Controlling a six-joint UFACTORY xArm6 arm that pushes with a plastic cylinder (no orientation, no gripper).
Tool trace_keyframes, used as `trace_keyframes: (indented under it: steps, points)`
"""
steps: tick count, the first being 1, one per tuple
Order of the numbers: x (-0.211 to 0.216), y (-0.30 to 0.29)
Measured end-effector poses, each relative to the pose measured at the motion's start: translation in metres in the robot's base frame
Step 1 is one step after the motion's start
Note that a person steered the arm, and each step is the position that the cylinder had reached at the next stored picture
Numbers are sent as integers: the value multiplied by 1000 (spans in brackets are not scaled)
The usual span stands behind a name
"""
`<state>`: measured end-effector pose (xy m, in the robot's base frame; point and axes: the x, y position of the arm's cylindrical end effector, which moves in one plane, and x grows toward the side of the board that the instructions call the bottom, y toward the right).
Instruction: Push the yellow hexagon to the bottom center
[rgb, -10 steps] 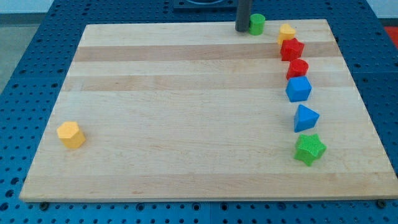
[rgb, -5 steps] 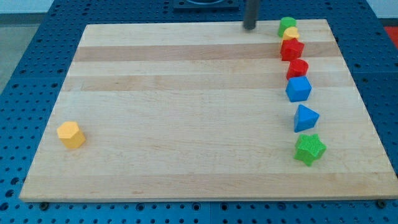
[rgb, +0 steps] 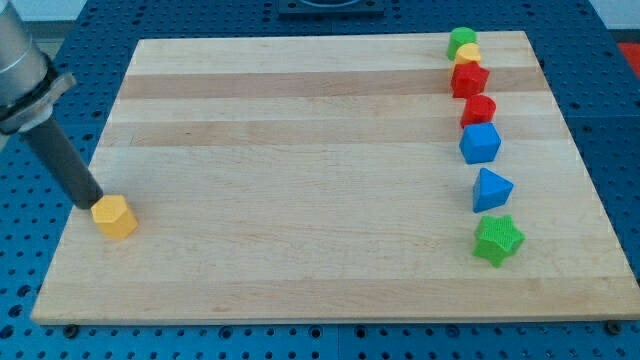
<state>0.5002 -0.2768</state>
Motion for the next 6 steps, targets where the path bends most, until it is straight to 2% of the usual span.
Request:
trace_keyframes:
  steps: [1, 2, 3, 5, 6]
  points:
    - [6, 42]
    - [17, 28]
    - [43, 72]
    - [46, 233]
    - [60, 219]
